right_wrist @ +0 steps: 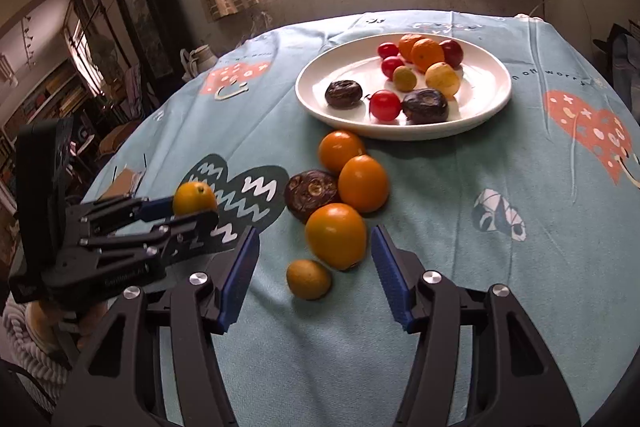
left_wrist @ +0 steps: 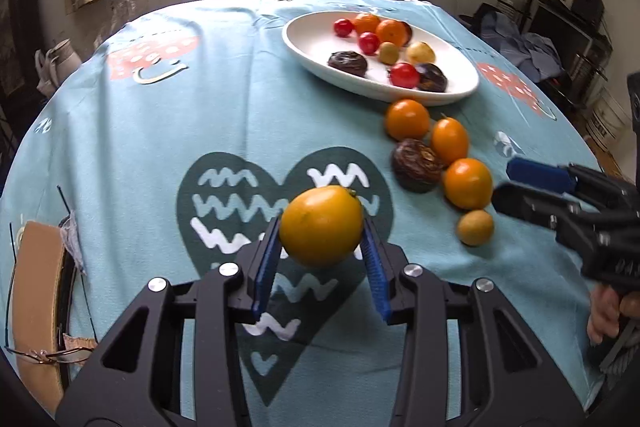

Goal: Organize fruits
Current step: 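Grasp a small yellow fruit with the right tool while the left tool holds its fruit, then lower both yellow fruits onto the plate and open both tools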

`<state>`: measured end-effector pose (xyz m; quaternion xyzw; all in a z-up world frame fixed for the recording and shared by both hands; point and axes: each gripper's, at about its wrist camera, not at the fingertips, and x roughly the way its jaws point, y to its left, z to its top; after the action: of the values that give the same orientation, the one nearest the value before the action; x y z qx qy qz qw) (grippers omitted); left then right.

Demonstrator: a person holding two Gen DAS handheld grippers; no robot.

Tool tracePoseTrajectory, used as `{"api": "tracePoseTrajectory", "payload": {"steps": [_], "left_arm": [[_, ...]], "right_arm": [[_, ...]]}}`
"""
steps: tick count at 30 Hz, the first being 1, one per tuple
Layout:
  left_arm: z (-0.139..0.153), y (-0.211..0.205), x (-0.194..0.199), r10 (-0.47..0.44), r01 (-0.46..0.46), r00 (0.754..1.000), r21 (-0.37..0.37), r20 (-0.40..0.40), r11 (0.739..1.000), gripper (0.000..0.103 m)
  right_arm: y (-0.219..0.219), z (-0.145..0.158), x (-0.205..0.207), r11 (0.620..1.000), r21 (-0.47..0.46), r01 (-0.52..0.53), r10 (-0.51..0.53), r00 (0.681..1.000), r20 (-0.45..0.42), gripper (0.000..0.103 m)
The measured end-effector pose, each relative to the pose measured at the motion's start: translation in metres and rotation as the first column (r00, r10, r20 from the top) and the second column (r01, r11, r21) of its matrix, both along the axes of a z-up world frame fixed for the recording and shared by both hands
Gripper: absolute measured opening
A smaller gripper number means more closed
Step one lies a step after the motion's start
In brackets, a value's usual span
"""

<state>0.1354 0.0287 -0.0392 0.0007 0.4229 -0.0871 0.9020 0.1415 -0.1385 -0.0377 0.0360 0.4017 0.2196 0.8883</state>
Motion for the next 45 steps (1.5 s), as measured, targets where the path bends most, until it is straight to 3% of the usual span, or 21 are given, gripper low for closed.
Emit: {"api": "tracePoseTrajectory", "payload": {"steps": [5, 10, 16, 19, 20, 27, 30, 33, 39, 42, 45], "left_arm": [[0.001, 0.001, -0.001, -0.005, 0.005, 1.0, 0.007, 0.009, 1.0, 0.041], [0.0, -0.004, -0.002, -0.02, 0.02, 1.0, 0.014, 0.006, 1.0, 0.041], [-0.003, -0.012, -0.002, -0.04, 0.041, 0.999, 0.025, -0.005, 0.999, 0.041], [-0.007, -0.019, -0.001, -0.065, 0.066, 0.998, 0.039, -0.021, 0.997, 0.041], [-0.01, -0.021, 0.0, -0.071, 0.073, 0.997, 0.046, -0.029, 0.996, 0.041], [-0.012, -0.023, 0.002, -0.076, 0.078, 0.996, 0.041, -0.036, 0.996, 0.041], [0.001, -0.023, 0.011, -0.082, 0.082, 0.996, 0.013, -0.021, 0.997, 0.041], [0.029, -0.03, 0.032, -0.074, 0.072, 0.997, 0.067, 0.032, 0.995, 0.041], [0.09, -0.05, 0.092, -0.077, 0.073, 0.99, 0.04, 0.12, 0.997, 0.041], [0.097, -0.064, 0.118, -0.082, 0.077, 0.986, 0.037, 0.144, 0.996, 0.041], [0.087, -0.072, 0.143, -0.073, 0.073, 0.989, 0.005, 0.125, 0.997, 0.041]], "right_arm": [[0.017, -0.006, -0.011, 0.996, -0.072, -0.048, 0.049, 0.999, 0.011, 0.043], [0.014, -0.009, -0.017, 0.996, -0.08, -0.043, 0.044, 0.999, 0.006, 0.043], [0.011, -0.024, -0.003, 0.997, -0.051, -0.058, 0.052, 0.993, -0.109, 0.038], [0.013, -0.025, -0.002, 0.997, -0.058, -0.055, 0.049, 0.994, -0.096, 0.034], [0.012, -0.025, -0.002, 0.997, -0.063, -0.047, 0.041, 0.995, -0.092, 0.028], [0.011, -0.015, -0.007, 0.997, -0.049, -0.06, 0.058, 0.997, -0.043, 0.027], [-0.002, 0.005, -0.007, 0.999, 0.001, -0.036, 0.036, 0.999, 0.012, 0.027], [-0.027, 0.039, 0.006, 0.998, 0.052, 0.042, -0.046, 0.996, 0.072, 0.027], [-0.078, 0.102, 0.055, 0.964, 0.176, 0.198, -0.226, 0.961, 0.158, 0.027], [-0.079, 0.102, 0.085, 0.96, 0.145, 0.24, -0.264, 0.946, 0.186, 0.027], [-0.068, 0.079, 0.118, 0.964, 0.091, 0.251, -0.263, 0.952, 0.156, 0.027]]}}
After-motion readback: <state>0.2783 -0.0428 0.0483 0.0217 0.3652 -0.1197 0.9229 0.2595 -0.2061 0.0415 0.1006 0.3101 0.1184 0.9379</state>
